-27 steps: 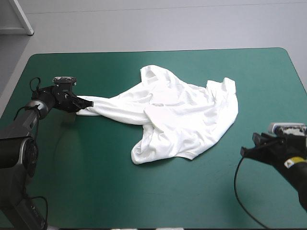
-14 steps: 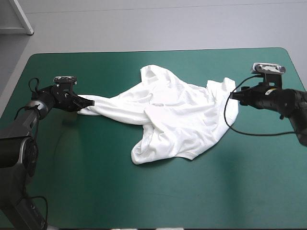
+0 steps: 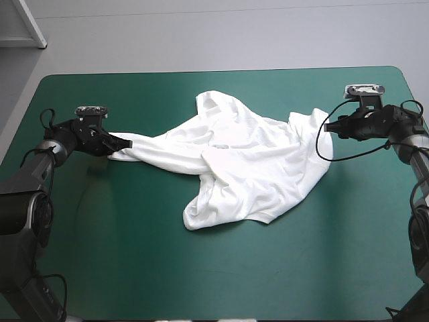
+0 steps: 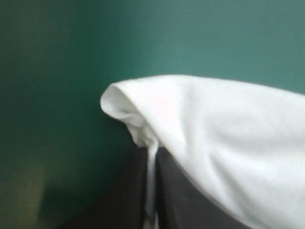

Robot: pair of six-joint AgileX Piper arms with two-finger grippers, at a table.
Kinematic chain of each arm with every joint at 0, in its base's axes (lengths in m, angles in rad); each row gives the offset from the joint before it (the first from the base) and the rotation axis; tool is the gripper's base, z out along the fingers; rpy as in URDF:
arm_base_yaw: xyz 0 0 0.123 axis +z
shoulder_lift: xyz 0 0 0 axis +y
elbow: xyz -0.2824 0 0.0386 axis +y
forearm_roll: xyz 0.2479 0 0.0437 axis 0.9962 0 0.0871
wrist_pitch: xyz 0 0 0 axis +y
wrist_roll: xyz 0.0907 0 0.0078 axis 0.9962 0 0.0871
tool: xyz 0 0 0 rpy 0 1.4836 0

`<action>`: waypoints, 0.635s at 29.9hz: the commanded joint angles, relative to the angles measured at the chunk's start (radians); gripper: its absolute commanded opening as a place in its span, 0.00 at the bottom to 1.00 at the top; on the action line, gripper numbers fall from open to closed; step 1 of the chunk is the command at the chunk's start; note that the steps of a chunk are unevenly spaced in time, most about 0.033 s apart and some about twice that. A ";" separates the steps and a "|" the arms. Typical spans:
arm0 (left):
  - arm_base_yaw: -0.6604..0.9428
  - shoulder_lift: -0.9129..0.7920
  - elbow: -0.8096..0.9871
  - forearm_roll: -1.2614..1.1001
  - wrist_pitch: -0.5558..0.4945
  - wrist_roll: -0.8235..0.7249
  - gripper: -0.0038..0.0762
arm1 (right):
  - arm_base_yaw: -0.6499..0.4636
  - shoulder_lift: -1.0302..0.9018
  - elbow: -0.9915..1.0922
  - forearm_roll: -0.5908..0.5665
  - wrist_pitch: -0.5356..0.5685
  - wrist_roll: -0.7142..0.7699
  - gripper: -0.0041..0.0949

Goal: Fold the cloth

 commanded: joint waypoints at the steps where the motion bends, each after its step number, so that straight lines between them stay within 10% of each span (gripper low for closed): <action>1: -0.009 -0.008 -0.001 0.000 0.062 -0.003 0.07 | 0.006 -0.007 -0.042 0.011 -0.095 -0.028 0.52; 19: -0.009 -0.008 -0.001 -0.006 0.078 0.038 0.07 | 0.071 0.197 -0.162 0.084 -0.117 -0.113 0.52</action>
